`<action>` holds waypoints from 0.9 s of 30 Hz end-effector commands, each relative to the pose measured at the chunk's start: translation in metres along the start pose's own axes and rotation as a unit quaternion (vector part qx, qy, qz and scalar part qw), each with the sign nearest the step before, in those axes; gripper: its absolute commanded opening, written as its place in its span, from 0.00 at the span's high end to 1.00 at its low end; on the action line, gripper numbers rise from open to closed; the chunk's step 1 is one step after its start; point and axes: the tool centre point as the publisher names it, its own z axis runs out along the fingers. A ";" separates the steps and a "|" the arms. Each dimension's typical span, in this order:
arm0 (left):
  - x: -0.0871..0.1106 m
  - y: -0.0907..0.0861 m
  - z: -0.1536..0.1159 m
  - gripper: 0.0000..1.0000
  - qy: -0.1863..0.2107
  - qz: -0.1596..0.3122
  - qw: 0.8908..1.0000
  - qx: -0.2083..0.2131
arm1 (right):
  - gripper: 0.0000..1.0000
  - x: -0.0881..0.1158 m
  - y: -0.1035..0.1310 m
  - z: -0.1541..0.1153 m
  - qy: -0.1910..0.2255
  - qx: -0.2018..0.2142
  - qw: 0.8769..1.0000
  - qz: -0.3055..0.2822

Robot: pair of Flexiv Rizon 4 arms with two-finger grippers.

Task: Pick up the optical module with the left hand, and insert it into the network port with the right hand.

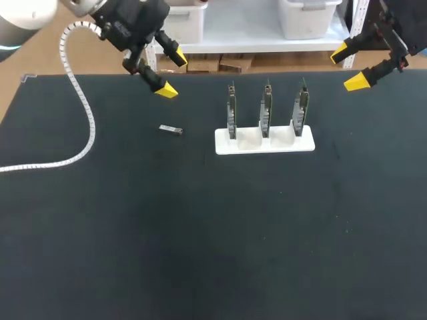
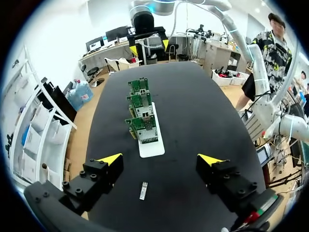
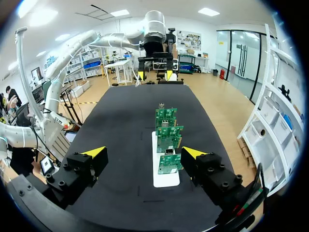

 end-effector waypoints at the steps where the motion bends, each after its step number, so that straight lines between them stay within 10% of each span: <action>1: -0.009 0.012 0.007 0.00 0.088 0.066 0.994 -0.006 | 0.00 0.000 0.001 0.000 0.000 0.001 1.000 0.000; 8: 0.014 0.038 0.013 0.00 0.165 0.075 0.983 -0.004 | 0.00 0.000 0.001 0.000 0.000 0.001 1.000 0.000; 27: 0.098 0.034 0.060 0.00 0.265 0.014 0.963 0.036 | 0.00 0.000 0.001 0.000 0.000 0.001 1.000 0.000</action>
